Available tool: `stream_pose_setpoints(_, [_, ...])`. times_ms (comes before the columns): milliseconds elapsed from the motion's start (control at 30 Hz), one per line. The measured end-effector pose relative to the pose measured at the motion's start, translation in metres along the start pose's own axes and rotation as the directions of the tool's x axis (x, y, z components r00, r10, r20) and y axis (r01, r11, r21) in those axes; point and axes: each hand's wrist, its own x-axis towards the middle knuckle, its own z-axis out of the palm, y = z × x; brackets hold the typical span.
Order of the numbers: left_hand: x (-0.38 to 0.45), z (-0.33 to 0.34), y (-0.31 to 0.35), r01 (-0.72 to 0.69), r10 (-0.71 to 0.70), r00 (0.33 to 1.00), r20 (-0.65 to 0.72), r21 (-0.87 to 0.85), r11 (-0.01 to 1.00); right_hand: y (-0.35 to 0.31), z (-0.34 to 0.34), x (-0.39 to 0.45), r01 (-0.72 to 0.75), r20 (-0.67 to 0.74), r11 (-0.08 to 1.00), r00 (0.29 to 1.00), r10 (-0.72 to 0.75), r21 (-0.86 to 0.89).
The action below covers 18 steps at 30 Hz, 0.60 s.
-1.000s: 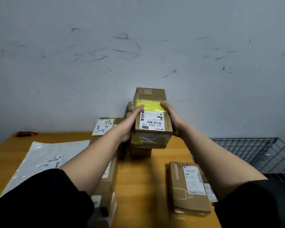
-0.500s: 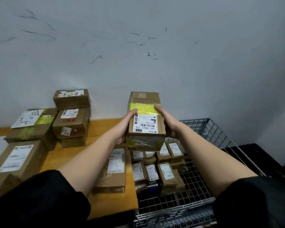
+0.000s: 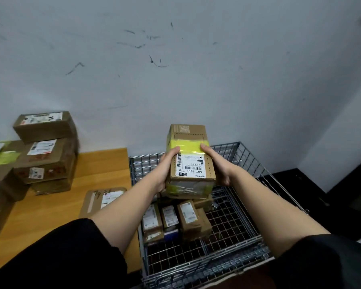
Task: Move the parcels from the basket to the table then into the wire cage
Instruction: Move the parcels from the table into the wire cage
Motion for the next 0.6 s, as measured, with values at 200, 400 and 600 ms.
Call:
stream_pose_setpoints(200, [0.034,0.009,0.0,0.065,-0.07,0.995,0.076,0.063,0.996,0.004,-0.029,0.015,0.038,-0.018,0.998,0.999,-0.037,0.047])
stream_pose_setpoints(400, [0.058,0.032,-0.003,0.148,-0.156,0.987,0.046,0.138,0.979,0.009,-0.057,0.028,0.075,-0.006,0.996,0.997,-0.075,0.039])
stream_pose_setpoints(600, [0.101,0.071,-0.019,0.176,-0.173,0.984,-0.042,0.112,0.978,0.023,-0.115,0.062,0.037,0.048,0.999,0.998,-0.038,0.017])
